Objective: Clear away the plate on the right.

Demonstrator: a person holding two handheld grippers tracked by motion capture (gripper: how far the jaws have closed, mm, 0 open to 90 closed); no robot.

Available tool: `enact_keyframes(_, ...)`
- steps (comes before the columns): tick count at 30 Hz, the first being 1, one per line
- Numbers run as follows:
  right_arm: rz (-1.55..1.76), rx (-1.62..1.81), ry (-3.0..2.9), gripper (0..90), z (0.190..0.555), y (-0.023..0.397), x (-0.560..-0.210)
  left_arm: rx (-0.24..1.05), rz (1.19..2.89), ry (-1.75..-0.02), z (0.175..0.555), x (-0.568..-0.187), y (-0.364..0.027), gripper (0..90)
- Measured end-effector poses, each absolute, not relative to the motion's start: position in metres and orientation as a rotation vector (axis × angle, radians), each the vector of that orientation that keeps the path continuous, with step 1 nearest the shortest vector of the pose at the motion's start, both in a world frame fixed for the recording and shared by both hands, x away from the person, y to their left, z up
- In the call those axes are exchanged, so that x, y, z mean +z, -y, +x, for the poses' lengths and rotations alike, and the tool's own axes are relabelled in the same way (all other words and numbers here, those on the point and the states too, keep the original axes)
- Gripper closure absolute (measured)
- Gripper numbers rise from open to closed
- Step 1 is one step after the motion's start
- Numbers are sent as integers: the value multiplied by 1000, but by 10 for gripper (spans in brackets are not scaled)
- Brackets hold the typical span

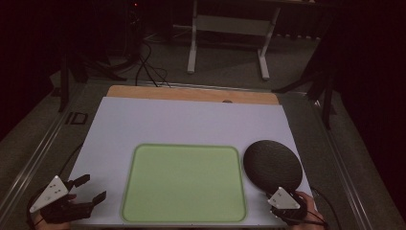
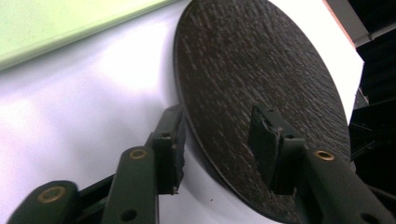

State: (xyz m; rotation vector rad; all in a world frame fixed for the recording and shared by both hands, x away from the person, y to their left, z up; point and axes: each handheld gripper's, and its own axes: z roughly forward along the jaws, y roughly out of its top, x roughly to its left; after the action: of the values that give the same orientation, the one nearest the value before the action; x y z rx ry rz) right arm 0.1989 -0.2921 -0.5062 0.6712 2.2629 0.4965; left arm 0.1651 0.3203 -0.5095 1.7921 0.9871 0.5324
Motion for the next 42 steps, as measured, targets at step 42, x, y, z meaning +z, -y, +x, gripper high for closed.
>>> enact_keyframes(42,381,122,-2194,793,200,266,-532,530,1789,-991,166,-510,-321,154)
